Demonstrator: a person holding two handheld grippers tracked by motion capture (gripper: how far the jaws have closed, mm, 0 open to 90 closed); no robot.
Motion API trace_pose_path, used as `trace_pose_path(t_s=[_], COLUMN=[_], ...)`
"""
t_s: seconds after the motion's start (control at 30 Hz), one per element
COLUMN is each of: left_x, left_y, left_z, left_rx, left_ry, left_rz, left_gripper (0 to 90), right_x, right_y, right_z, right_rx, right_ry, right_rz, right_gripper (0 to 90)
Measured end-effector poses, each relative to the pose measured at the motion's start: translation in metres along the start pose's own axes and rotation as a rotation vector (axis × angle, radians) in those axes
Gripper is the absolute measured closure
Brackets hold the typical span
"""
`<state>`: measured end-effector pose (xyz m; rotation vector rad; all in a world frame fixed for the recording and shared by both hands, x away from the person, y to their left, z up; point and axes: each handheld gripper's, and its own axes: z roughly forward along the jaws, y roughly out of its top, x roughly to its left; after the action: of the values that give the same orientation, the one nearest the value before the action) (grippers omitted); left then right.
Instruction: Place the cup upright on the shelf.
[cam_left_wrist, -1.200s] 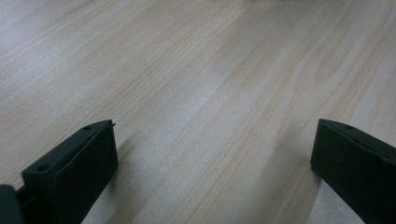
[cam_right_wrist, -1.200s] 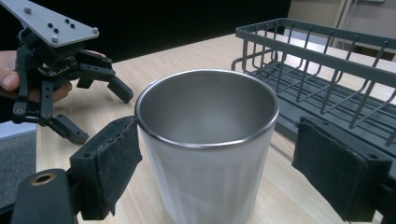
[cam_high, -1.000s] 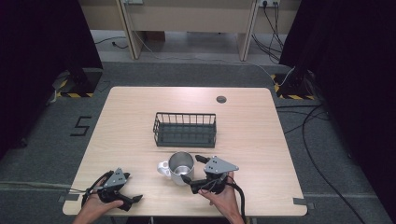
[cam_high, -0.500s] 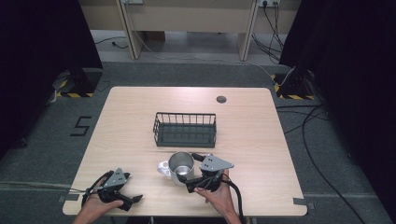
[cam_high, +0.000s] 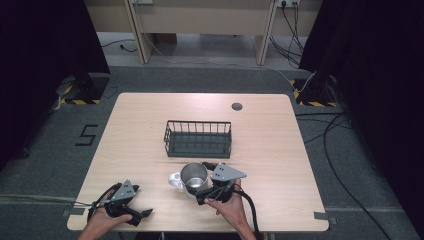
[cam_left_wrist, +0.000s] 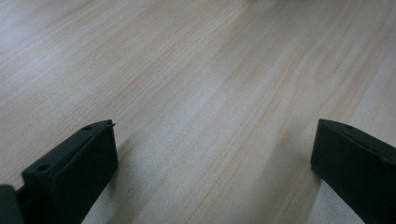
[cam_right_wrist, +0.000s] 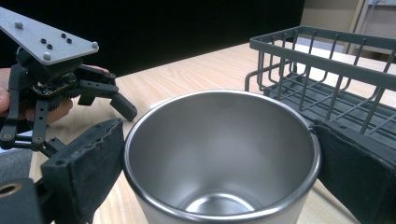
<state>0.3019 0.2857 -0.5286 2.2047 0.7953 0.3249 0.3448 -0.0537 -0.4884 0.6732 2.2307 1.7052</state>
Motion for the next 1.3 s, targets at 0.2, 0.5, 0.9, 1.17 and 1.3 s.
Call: trace_pose_path(t_s=[0.2,0.5,0.9,1.17,1.3], left_x=[0.0,0.0,0.0,0.0,0.0], left_y=[0.0,0.0,0.0,0.0,0.0], left_z=[0.0,0.0,0.0,0.0,0.0], left_rx=[0.0,0.0,0.0,0.0,0.0], left_ry=[0.0,0.0,0.0,0.0,0.0], left_rz=[0.0,0.0,0.0,0.0,0.0], left_gripper=[0.0,0.0,0.0,0.0,0.0], right_x=[-0.001,-0.002,-0.002,-0.002,-0.002], right_y=[0.0,0.001,0.002,0.002,0.001], right_z=[0.004,0.01,0.011,0.013,0.014], right_rx=[-0.002,-0.012,-0.023,-0.025,-0.02], right_ry=[0.006,0.017,0.018,0.019,0.02], right_rz=[-0.005,0.003,0.001,-0.005,-0.005], right_gripper=[4.2,3.8,3.8,3.9,4.0])
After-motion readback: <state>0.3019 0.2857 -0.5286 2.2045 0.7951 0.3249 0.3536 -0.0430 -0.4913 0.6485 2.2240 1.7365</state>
